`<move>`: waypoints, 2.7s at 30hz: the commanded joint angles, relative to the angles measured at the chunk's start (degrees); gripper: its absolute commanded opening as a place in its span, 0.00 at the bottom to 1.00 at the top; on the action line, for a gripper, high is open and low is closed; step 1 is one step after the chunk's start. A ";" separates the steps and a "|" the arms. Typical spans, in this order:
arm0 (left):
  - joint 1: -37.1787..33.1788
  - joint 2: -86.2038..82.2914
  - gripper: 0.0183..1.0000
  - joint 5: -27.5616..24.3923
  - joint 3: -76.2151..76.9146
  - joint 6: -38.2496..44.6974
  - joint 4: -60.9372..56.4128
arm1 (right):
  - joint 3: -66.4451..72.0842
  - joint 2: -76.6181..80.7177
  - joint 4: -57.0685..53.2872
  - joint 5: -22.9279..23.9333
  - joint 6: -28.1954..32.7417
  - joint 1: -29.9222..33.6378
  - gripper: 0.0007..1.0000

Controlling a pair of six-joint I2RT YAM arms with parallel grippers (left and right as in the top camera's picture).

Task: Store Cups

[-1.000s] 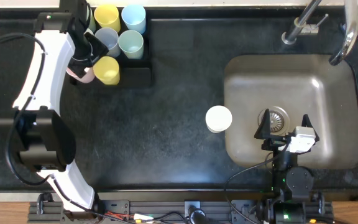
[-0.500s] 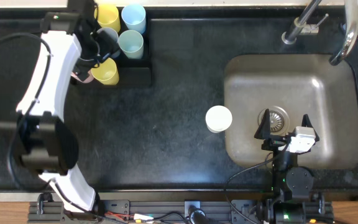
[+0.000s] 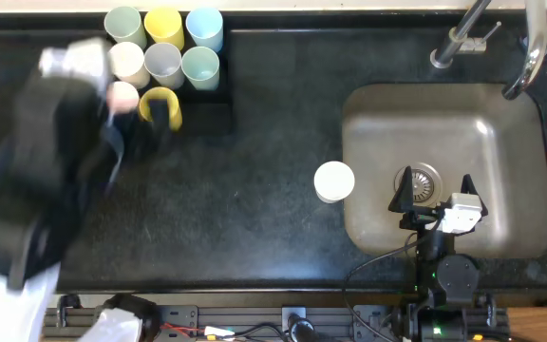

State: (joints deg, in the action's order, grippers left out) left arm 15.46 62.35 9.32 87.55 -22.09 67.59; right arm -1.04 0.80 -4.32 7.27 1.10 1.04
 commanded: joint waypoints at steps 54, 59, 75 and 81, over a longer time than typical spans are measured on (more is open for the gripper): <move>-9.09 -62.18 1.00 -8.00 -87.10 28.26 -62.77 | 0.76 -0.50 0.33 -0.33 0.00 0.15 1.00; -9.09 -62.18 1.00 -8.02 -87.10 28.26 -62.77 | 0.76 -0.50 0.33 -0.35 -0.02 0.15 1.00; -9.09 -62.18 1.00 -8.02 -87.10 28.26 -62.77 | 0.76 -0.50 0.81 -0.37 -0.02 0.11 1.00; -9.09 -62.18 1.00 -8.00 -87.10 28.26 -62.77 | -10.38 0.85 -6.95 -3.72 -0.04 0.07 1.00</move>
State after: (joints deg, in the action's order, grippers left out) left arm 6.63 0.64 1.91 0.51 4.93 4.67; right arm -3.42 0.99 -8.67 6.31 1.08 1.04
